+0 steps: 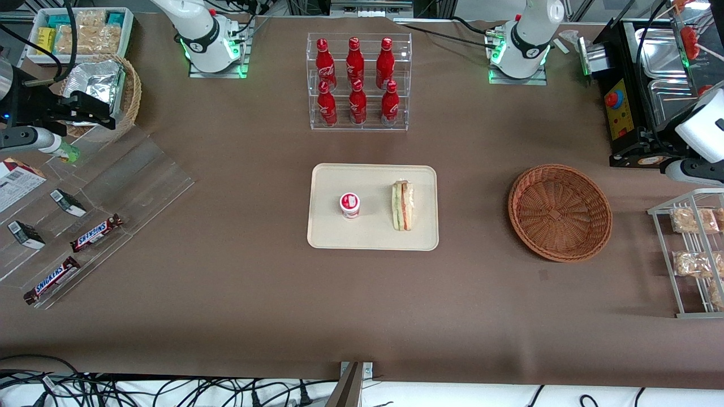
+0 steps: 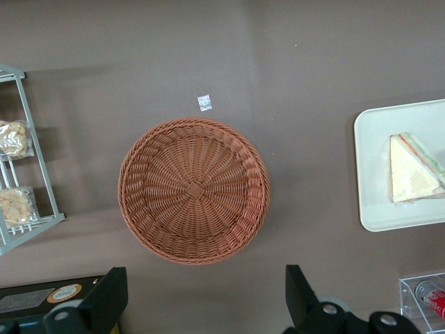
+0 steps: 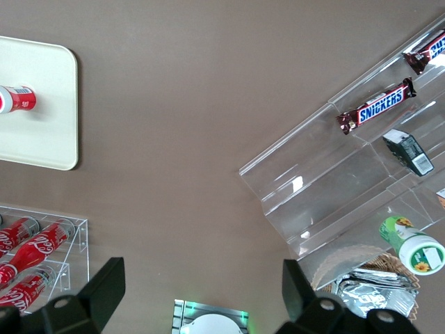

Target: Place sandwich from basket to tray

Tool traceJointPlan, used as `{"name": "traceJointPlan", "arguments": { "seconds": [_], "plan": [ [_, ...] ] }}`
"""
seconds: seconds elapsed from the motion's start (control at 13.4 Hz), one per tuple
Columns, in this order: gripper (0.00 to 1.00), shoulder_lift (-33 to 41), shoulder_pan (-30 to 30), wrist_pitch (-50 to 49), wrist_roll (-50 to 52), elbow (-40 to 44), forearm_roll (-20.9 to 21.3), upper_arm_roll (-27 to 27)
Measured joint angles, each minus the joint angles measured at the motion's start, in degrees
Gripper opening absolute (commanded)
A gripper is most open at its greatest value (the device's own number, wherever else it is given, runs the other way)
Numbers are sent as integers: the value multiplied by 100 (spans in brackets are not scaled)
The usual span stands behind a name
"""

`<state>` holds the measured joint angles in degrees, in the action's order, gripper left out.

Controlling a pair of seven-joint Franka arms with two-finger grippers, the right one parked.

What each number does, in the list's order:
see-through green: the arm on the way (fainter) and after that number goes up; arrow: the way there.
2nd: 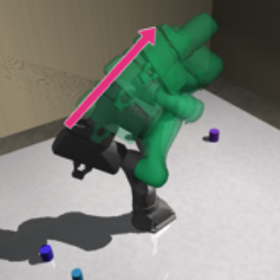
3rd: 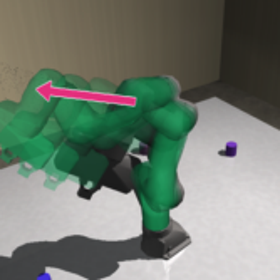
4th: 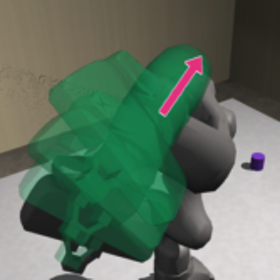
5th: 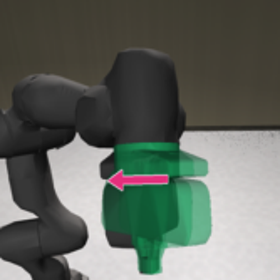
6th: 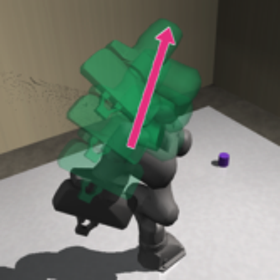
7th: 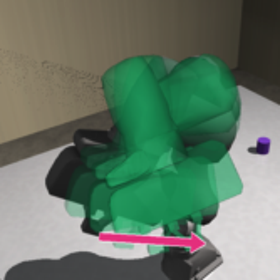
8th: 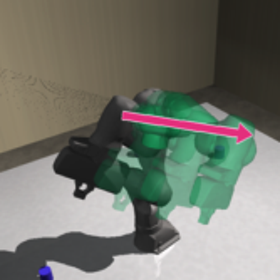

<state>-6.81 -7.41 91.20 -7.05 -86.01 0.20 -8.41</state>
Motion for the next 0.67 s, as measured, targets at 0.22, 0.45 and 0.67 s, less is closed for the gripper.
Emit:
{"name": "traceJointPlan", "arguments": {
  "seconds": [0.22, 0.45, 0.67],
  "plan": [
    [100, 0, 8, -80, -25, -3, 25, 8],
    [100, 3, 63, -351, -14, -5, 237, 9],
    [100, 25, 78, -526, 42, -4, 254, 9]
  ]
}}
